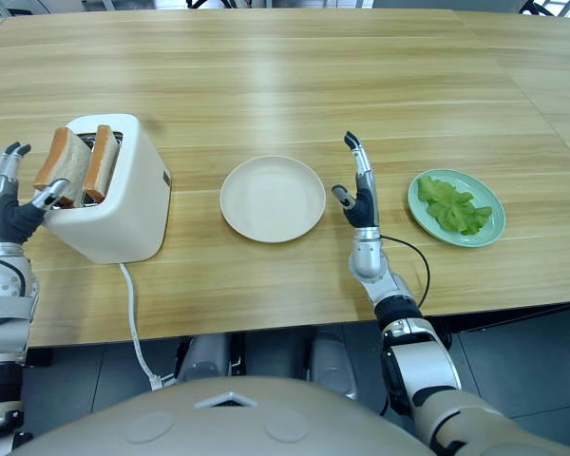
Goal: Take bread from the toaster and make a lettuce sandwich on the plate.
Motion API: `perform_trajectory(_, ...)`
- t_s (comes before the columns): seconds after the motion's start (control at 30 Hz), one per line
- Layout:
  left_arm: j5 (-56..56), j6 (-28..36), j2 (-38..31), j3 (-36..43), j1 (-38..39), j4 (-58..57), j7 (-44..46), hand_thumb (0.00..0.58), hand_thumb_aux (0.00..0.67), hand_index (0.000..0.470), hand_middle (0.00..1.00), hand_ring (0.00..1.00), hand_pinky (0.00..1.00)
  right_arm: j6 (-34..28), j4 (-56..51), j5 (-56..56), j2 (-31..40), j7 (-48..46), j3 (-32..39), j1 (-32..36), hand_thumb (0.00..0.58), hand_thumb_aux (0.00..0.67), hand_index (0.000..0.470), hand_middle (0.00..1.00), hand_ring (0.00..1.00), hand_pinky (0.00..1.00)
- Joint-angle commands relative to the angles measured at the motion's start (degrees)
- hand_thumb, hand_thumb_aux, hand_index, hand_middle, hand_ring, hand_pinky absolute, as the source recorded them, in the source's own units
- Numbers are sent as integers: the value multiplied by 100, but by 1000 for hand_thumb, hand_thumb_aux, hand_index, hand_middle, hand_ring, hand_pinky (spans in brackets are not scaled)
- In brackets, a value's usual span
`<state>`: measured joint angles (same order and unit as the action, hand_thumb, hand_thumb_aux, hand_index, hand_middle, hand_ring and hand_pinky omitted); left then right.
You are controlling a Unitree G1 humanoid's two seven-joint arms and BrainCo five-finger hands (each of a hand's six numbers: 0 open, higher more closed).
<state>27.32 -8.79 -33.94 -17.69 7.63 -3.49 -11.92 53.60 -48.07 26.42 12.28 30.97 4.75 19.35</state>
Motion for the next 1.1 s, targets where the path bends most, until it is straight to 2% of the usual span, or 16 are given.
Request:
perform_trajectory(0.03, 82, -21, -78, 264, -25, -173, 187, 539, 491, 337, 0, 0, 0, -48, 63, -48, 38, 16, -35, -52, 0, 0, 0, 0, 0, 0)
perform_trajectory(0.07, 88, -46, -103, 288, -34, -168, 199, 564, 557, 382, 0, 0, 0, -52, 61, -42, 32, 20, -35, -51, 0, 0, 0, 0, 0, 0)
perform_trajectory(0.1, 103, -59, -131, 306, -41, -150, 210, 580, 670, 460, 0, 0, 0, -58, 60, -37, 25, 24, -35, -49, 0, 0, 0, 0, 0, 0)
perform_trajectory(0.33, 203, -123, -269, 451, -134, -85, 310, 580, 670, 460, 0, 0, 0, -85, 37, -24, -13, 73, -34, -71, 0, 0, 0, 0, 0, 0)
perform_trajectory(0.57, 55, -113, -166, 193, -253, 315, 80, 580, 670, 460, 0, 0, 0, -78, -45, -23, -23, 105, -22, -79, 0, 0, 0, 0, 0, 0)
perform_trajectory(0.8, -758, -401, 235, -136, -812, 510, -23, 580, 670, 460, 0, 0, 0, -82, -62, -22, -30, 145, -26, -84, 0, 0, 0, 0, 0, 0)
perform_trajectory(0.83, -867, -425, 285, -152, -866, 495, 19, 580, 670, 460, 490, 490, 490, -83, -74, -20, -30, 148, -26, -77, 0, 0, 0, 0, 0, 0)
perform_trajectory(0.87, -1008, -442, 342, -175, -922, 469, 71, 580, 670, 460, 490, 490, 490, -85, -79, -17, -29, 155, -27, -75, 0, 0, 0, 0, 0, 0)
perform_trajectory(0.9, -1101, -458, 373, -187, -955, 444, 121, 580, 670, 460, 820, 820, 820, -86, -78, -13, -27, 163, -29, -76, 0, 0, 0, 0, 0, 0)
perform_trajectory(0.93, -1214, -466, 400, -197, -982, 412, 196, 580, 670, 460, 1000, 1000, 1000, -85, -88, -13, -23, 170, -32, -70, 0, 0, 0, 0, 0, 0)
perform_trajectory(1.1, -1698, -691, 478, -291, -1129, 250, 363, 580, 670, 460, 1000, 1000, 1000, -80, -145, -7, -4, 226, -40, -43, 0, 0, 0, 0, 0, 0)
